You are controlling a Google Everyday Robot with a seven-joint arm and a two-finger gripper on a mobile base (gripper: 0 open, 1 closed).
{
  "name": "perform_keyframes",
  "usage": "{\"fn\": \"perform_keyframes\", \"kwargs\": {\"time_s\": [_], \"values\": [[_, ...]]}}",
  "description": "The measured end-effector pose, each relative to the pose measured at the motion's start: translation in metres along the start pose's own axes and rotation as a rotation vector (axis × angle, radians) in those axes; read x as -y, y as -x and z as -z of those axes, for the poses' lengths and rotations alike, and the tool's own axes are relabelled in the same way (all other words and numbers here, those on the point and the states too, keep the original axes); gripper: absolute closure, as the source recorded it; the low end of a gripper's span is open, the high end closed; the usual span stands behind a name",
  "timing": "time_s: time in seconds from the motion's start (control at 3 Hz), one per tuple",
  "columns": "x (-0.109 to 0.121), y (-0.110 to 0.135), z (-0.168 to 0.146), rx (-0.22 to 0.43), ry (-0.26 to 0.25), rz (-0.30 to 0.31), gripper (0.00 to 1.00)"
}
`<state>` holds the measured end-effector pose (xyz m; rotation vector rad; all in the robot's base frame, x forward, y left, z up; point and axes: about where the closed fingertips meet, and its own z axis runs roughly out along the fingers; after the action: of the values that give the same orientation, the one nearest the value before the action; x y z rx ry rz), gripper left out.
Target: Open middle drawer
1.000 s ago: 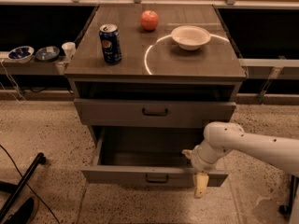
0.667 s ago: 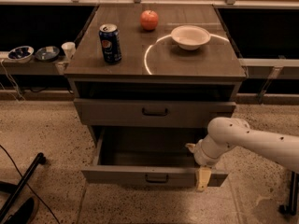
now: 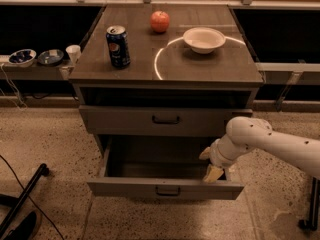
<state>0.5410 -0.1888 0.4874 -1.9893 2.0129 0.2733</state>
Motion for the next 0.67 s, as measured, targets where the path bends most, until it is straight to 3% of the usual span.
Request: {"fn": "perform_keyframes", "kwargs": {"time_s": [0.67], "values": [[0.028,0.022,-0.026,-0.006,-0.038,0.024,0.89]]}}
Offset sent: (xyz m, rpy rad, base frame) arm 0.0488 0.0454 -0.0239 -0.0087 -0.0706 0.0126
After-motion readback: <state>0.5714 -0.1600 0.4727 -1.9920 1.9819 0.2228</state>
